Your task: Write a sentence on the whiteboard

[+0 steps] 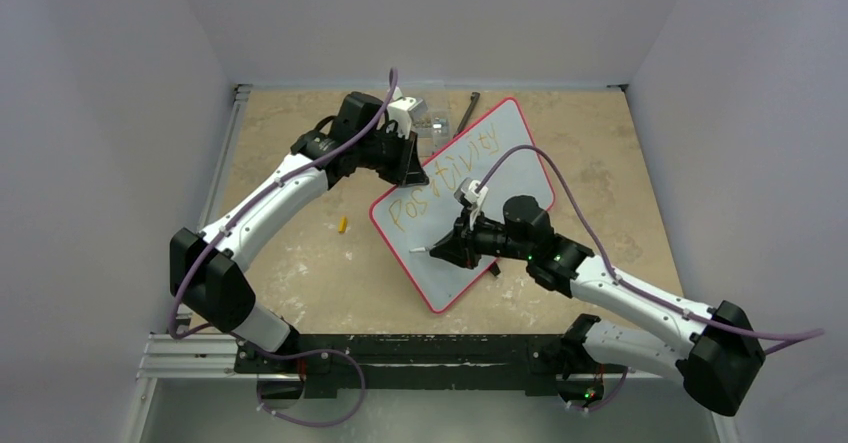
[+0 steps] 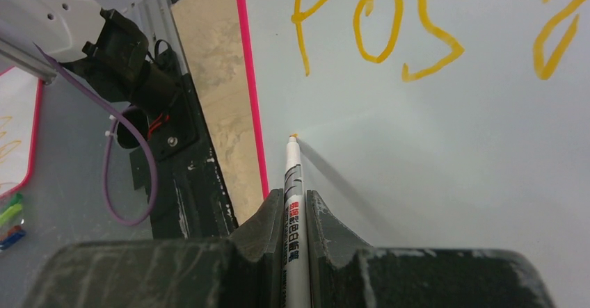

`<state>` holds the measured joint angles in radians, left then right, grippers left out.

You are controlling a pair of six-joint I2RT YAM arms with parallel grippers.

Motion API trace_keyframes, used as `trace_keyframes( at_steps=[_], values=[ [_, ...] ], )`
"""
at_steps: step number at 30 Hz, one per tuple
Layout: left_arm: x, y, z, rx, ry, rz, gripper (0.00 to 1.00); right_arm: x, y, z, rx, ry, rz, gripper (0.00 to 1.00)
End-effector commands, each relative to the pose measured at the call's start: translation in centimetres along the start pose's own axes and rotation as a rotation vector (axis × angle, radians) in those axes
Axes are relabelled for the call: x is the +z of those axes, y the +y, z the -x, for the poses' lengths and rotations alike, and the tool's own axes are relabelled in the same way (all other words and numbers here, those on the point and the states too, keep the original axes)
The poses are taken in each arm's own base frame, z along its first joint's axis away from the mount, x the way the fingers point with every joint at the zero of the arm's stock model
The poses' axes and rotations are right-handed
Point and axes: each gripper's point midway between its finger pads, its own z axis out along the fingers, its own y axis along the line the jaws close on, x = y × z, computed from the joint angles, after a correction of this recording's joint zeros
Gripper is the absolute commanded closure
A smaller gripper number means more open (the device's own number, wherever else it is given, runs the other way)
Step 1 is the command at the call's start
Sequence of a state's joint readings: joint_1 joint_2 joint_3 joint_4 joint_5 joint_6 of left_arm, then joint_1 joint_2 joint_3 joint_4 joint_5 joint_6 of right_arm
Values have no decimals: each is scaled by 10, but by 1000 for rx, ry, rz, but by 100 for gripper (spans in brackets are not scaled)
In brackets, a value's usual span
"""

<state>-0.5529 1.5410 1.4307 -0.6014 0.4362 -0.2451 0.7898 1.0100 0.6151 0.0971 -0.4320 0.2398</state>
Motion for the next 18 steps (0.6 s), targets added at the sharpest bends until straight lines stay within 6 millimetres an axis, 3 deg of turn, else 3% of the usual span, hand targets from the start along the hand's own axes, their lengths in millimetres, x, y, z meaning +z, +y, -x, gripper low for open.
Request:
trace_keyframes(
  at_steps=[1, 18],
  values=[
    [0, 44, -39, -10, 151, 194, 100, 4, -1, 18, -56, -37, -25, 100],
    [-1, 43, -38, -8, 148, 192, 100, 1, -30, 19, -31, -51, -197, 100]
  ],
)
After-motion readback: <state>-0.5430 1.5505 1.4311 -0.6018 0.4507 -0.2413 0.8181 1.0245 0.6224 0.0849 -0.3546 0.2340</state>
